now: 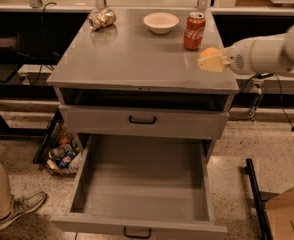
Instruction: Place orange into middle drawer
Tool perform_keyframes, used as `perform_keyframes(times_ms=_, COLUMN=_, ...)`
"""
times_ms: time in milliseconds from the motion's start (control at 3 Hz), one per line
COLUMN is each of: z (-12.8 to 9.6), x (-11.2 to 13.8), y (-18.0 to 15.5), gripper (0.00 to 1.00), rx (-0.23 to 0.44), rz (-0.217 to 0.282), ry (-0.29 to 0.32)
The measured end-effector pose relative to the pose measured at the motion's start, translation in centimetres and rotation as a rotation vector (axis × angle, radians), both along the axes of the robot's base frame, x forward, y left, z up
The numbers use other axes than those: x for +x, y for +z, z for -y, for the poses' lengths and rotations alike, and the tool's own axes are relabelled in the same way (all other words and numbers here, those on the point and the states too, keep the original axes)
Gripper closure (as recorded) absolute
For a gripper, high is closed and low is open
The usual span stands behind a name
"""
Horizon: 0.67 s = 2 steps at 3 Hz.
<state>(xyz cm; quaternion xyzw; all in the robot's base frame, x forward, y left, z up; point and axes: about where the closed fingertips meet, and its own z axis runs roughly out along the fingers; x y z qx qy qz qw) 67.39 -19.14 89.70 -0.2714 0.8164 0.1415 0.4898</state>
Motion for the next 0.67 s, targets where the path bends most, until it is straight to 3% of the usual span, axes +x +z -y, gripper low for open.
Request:
perform_keyframes(times_ms=333, z=2.56, x=-7.19, y=0.40, gripper=1.00, rx=-0.083, rz=-0.034, ry=0.115)
perform_keyframes(times_ms=667, z=2.55, x=-7.14, y=0.43, gripper=1.00, rx=-0.082, rz=-0.032, ry=0.114)
